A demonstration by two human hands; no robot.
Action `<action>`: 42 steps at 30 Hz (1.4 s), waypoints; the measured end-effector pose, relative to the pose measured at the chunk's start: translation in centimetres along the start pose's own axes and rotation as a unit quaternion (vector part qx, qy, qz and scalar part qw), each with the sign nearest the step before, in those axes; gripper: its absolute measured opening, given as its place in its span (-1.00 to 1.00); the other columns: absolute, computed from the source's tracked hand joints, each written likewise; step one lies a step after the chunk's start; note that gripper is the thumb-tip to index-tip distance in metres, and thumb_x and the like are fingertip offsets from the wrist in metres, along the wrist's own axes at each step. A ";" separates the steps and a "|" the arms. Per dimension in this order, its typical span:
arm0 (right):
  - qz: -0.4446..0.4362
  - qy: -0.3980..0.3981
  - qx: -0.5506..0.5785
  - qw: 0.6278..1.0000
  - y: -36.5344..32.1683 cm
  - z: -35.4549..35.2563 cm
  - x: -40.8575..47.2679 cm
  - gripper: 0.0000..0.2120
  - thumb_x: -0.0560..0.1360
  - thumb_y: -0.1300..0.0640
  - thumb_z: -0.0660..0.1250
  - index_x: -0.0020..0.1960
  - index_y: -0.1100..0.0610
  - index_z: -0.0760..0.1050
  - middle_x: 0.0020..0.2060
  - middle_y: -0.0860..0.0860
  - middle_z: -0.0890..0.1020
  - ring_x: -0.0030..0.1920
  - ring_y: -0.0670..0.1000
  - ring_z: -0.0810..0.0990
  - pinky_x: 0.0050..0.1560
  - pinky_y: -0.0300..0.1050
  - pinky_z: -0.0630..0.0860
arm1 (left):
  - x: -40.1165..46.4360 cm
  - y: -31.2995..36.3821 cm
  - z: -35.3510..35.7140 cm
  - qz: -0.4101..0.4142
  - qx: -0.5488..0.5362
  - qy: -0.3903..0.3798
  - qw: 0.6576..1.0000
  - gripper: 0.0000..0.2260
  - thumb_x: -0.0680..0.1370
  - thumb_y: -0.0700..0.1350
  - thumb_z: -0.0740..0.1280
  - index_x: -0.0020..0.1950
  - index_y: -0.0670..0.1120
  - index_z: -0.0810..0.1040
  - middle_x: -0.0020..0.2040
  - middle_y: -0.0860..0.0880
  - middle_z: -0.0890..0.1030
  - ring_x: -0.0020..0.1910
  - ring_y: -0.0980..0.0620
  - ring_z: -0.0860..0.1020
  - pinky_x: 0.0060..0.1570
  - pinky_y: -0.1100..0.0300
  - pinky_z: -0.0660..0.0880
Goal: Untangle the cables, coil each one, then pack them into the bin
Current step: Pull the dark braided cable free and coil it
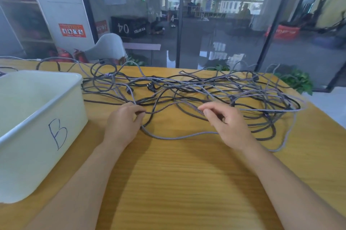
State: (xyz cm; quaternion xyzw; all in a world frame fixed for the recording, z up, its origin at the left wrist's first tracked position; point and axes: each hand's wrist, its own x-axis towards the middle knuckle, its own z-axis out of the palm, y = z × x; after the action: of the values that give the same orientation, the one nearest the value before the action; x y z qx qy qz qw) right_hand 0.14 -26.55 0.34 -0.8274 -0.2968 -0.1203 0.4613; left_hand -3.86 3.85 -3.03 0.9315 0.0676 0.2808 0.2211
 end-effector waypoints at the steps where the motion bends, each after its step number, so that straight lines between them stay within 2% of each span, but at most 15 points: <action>1: 0.013 -0.033 -0.013 0.999 0.3 -0.1 0.0 -0.80 0.68 0.15 0.29 0.13 -0.08 0.65 -0.34 -0.04 0.61 -0.32 0.01 0.54 -0.25 0.02 0.48 | 0.0 0.2 0.0 0.013 -0.014 0.003 1.000 -0.88 0.61 -0.10 0.43 0.11 0.03 0.72 -0.18 0.24 0.52 -0.24 0.29 0.42 -0.22 0.40 0.27; 4: 0.025 -0.075 -0.051 0.996 0.9 -0.2 0.1 -0.71 0.61 0.25 0.30 0.19 -0.08 0.61 -0.22 -0.12 0.62 -0.24 -0.09 0.55 -0.17 -0.07 0.49 | -0.2 1.0 0.2 0.051 -0.037 -0.004 0.998 -0.88 0.60 -0.14 0.44 0.08 0.03 0.73 -0.18 0.27 0.52 -0.18 0.32 0.44 -0.18 0.42 0.29; 7: 0.011 -0.050 -0.025 0.998 0.7 -0.5 0.1 -0.52 0.55 0.36 0.23 0.35 -0.04 0.56 0.12 -0.18 0.55 0.11 -0.14 0.53 0.02 -0.28 0.46 | -0.6 1.9 0.8 0.089 -0.051 -0.022 0.994 -0.88 0.60 -0.14 0.45 0.09 0.03 0.73 -0.15 0.25 0.53 -0.16 0.32 0.44 -0.16 0.41 0.30; 10: -0.001 -0.029 -0.030 0.999 0.2 -1.0 0.1 -0.58 0.64 0.29 0.13 0.29 -0.02 0.64 0.28 -0.23 0.52 0.30 -0.21 0.45 0.24 -0.40 0.34 | -1.3 3.1 1.2 0.138 -0.051 -0.044 0.988 -0.89 0.60 -0.11 0.45 0.08 0.03 0.74 -0.15 0.20 0.57 -0.14 0.31 0.45 -0.14 0.39 0.31; 13: -0.065 -0.027 -0.162 0.984 0.1 -0.9 0.2 -0.66 0.73 0.00 0.14 0.14 -0.01 0.71 0.18 -0.18 0.63 0.28 -0.20 0.46 0.34 -0.26 0.31 | -1.9 4.0 1.6 0.190 -0.060 -0.065 0.978 -0.91 0.58 -0.12 0.47 0.04 0.03 0.74 -0.13 0.18 0.60 -0.15 0.32 0.44 -0.16 0.37 0.33; 15: -0.099 -0.044 -0.255 0.961 0.1 -0.4 0.2 -0.68 0.70 -0.08 0.21 0.25 0.00 0.67 0.19 -0.14 0.65 0.31 -0.12 0.48 0.40 -0.14 0.30 | -2.3 4.7 2.0 0.219 -0.065 -0.079 0.970 -0.91 0.58 -0.12 0.48 0.04 0.03 0.74 -0.12 0.15 0.61 -0.15 0.25 0.44 -0.16 0.23 0.43; 17: -0.095 -0.059 -0.265 0.958 -0.4 0.5 0.2 -0.65 0.70 -0.07 0.23 0.41 0.02 0.57 0.28 -0.09 0.64 0.37 -0.07 0.48 0.43 -0.10 0.28 | -2.7 5.6 2.4 0.248 -0.064 -0.088 0.963 -0.91 0.58 -0.11 0.48 0.06 0.03 0.73 -0.11 0.12 0.62 -0.10 0.11 0.51 -0.10 0.12 0.51; 21: -0.034 -0.089 -0.156 0.983 -1.7 2.2 0.2 -0.64 0.73 -0.04 0.17 0.47 -0.04 0.52 0.27 -0.14 0.67 0.31 -0.09 0.58 0.43 -0.03 0.39 | -3.4 7.5 2.8 0.296 -0.079 -0.095 0.947 -0.92 0.58 -0.11 0.47 0.03 -0.02 0.75 -0.06 0.11 0.66 -0.11 0.01 0.55 -0.07 0.11 0.52; 23: 0.005 -0.099 -0.091 0.991 -1.9 2.2 0.5 -0.67 0.74 -0.02 0.17 0.42 -0.04 0.57 0.17 -0.19 0.71 0.24 -0.18 0.61 0.39 -0.08 0.44 | -3.5 7.7 3.0 0.309 -0.087 -0.105 0.941 -0.87 0.59 -0.07 0.41 0.04 -0.04 0.75 -0.05 0.09 0.67 -0.09 -0.02 0.56 -0.04 0.05 0.54; 26: 0.058 -0.102 0.010 0.993 -1.8 2.1 1.2 -0.71 0.71 -0.04 0.23 0.27 -0.02 0.68 -0.02 -0.27 0.72 0.13 -0.27 0.64 0.28 -0.17 0.52 | -3.7 7.9 3.4 0.327 -0.097 -0.121 0.932 -0.78 0.62 -0.01 0.31 0.04 -0.03 0.74 -0.05 0.09 0.66 -0.04 0.01 0.55 0.04 0.10 0.53; 28: 0.063 -0.095 0.032 0.993 -1.4 2.3 1.7 -0.77 0.67 -0.02 0.32 0.16 0.00 0.72 -0.10 -0.30 0.72 0.05 -0.28 0.65 0.17 -0.25 0.54 | -3.8 8.2 3.4 0.333 -0.098 -0.123 0.930 -0.75 0.62 0.01 0.28 0.04 -0.03 0.74 -0.06 0.07 0.65 -0.03 -0.01 0.55 0.09 0.13 0.51; 31: 0.062 -0.075 0.052 0.994 -1.0 2.7 1.9 -0.82 0.60 0.04 0.45 0.18 -0.01 0.71 -0.05 -0.24 0.74 0.04 -0.28 0.67 0.08 -0.40 0.50 | -3.7 8.2 3.3 0.335 -0.092 -0.124 0.929 -0.75 0.62 0.01 0.28 0.05 -0.04 0.74 -0.05 0.07 0.65 0.01 -0.03 0.56 0.07 0.04 0.54; 35: 0.061 -0.072 0.055 0.994 -0.9 2.7 1.9 -0.86 0.58 0.06 0.47 0.12 0.01 0.71 -0.07 -0.18 0.76 -0.02 -0.26 0.67 0.02 -0.44 0.49 | -3.7 8.2 3.0 0.347 -0.099 -0.117 0.925 -0.84 0.62 -0.05 0.36 0.07 -0.02 0.73 -0.02 0.10 0.66 0.04 0.01 0.56 0.03 0.01 0.56; 39: 0.061 -0.078 0.064 0.993 -1.2 2.3 1.8 -0.92 0.60 0.09 0.44 0.07 0.04 0.68 -0.14 -0.16 0.74 -0.11 -0.24 0.65 -0.03 -0.41 0.49 | -3.5 8.5 0.9 0.275 -0.195 -0.058 0.940 -0.92 0.57 -0.13 0.51 0.05 0.00 0.74 0.00 0.19 0.67 -0.10 0.13 0.53 -0.08 0.21 0.51; 42: 0.056 -0.100 0.055 0.992 -1.4 2.0 1.4 -0.94 0.61 0.09 0.42 0.06 0.02 0.65 -0.11 -0.10 0.74 -0.05 -0.12 0.67 0.05 -0.23 0.57 | -3.3 8.1 -0.5 0.209 -0.252 -0.015 0.945 -0.92 0.57 -0.14 0.50 0.03 0.01 0.74 -0.08 0.17 0.68 -0.19 0.02 0.56 -0.17 0.20 0.52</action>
State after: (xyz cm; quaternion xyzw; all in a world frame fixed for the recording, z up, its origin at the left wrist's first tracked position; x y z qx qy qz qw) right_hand 0.26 -23.84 0.87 -0.8241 -0.3007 0.0058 0.4799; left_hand -6.88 -4.04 -0.60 0.8425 -0.2054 0.3146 0.3861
